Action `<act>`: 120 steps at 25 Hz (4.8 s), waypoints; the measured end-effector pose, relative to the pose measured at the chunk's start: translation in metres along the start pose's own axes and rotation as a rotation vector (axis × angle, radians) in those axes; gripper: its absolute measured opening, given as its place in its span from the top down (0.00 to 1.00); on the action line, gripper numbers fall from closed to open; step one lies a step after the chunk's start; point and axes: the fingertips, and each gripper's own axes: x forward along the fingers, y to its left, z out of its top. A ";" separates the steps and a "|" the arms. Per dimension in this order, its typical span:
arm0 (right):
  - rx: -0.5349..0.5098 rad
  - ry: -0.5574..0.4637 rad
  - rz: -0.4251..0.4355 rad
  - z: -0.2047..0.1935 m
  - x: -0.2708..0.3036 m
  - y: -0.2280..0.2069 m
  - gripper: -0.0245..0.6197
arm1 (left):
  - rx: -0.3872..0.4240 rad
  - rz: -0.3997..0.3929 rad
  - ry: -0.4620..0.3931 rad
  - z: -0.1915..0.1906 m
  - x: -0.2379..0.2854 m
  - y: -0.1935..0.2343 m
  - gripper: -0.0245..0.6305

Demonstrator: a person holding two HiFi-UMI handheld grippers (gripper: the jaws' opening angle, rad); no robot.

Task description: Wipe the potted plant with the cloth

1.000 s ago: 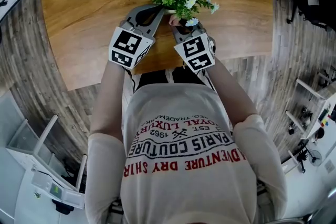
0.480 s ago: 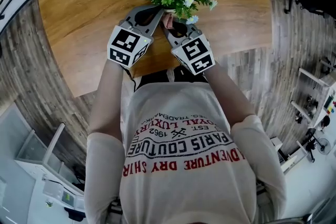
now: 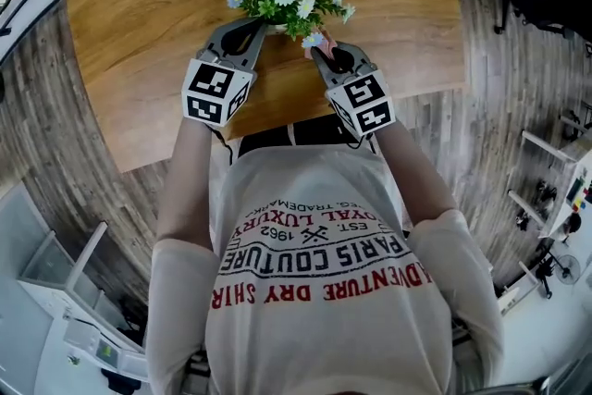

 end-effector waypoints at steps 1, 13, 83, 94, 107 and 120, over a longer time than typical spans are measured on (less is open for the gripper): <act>-0.006 0.004 -0.001 -0.002 -0.003 -0.009 0.90 | -0.003 0.015 0.003 0.000 0.000 0.000 0.94; -0.161 0.025 0.089 0.018 0.004 -0.103 0.90 | -0.030 0.171 0.021 -0.003 0.001 0.001 0.94; -0.607 0.238 0.394 0.188 0.071 0.000 0.91 | -0.041 0.262 -0.103 0.026 -0.029 0.006 0.94; -0.487 0.123 0.228 0.222 0.036 0.061 0.91 | 0.103 0.284 -0.201 0.069 -0.120 0.034 0.94; -0.269 0.102 0.122 0.164 0.079 0.151 0.91 | 0.055 0.295 -0.153 0.005 -0.206 0.070 0.94; -0.001 0.065 -0.164 0.094 0.112 0.086 0.91 | 0.009 0.229 -0.092 -0.038 -0.198 0.064 0.94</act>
